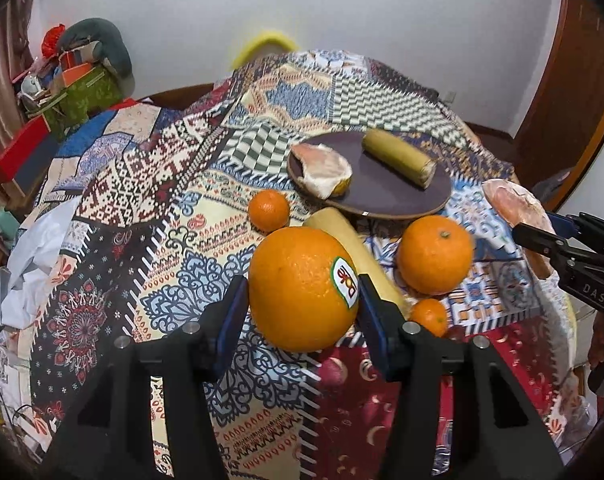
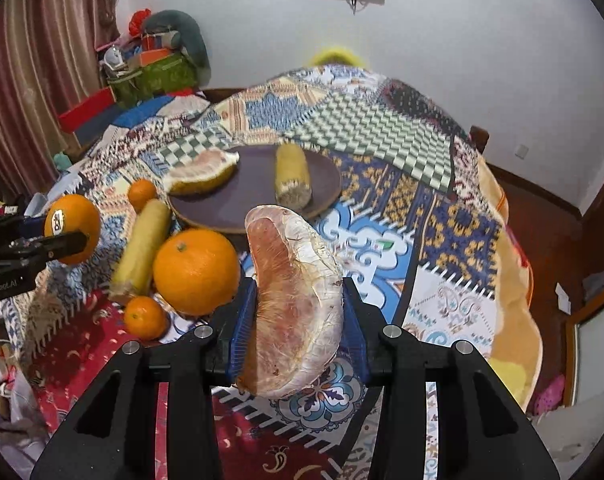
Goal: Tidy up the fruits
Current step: 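Place the pomelo wedge on the plate with the right gripper while the left carries the orange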
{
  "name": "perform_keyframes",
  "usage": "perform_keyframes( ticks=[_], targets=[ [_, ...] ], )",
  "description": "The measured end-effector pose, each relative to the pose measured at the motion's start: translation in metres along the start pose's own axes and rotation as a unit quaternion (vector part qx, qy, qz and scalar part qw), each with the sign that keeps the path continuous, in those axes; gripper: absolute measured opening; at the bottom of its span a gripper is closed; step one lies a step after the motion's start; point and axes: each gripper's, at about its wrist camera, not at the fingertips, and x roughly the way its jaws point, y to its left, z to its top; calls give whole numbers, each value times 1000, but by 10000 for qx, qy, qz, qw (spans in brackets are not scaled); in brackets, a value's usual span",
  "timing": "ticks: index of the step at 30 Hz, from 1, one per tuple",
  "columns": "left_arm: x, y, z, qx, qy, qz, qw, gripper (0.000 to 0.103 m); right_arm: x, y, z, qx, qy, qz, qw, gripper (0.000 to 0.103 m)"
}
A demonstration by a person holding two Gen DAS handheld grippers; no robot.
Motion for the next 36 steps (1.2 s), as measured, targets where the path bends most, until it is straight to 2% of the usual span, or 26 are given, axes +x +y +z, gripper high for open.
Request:
perform_keyframes(
  ticks=[9,18,36],
  targets=[
    [-21,-13,23,114,-378,-82,9992,53,-20,1,20,40,-408,-29,9992,38],
    [-23,-21,49,178,-663,-243,9973,53,-16,-2,41,54,-598,-46,9982,38],
    [34,-14,80,230,-501,-345,9979,53,38,-1,75,-45,-530,78,9986,38]
  ],
)
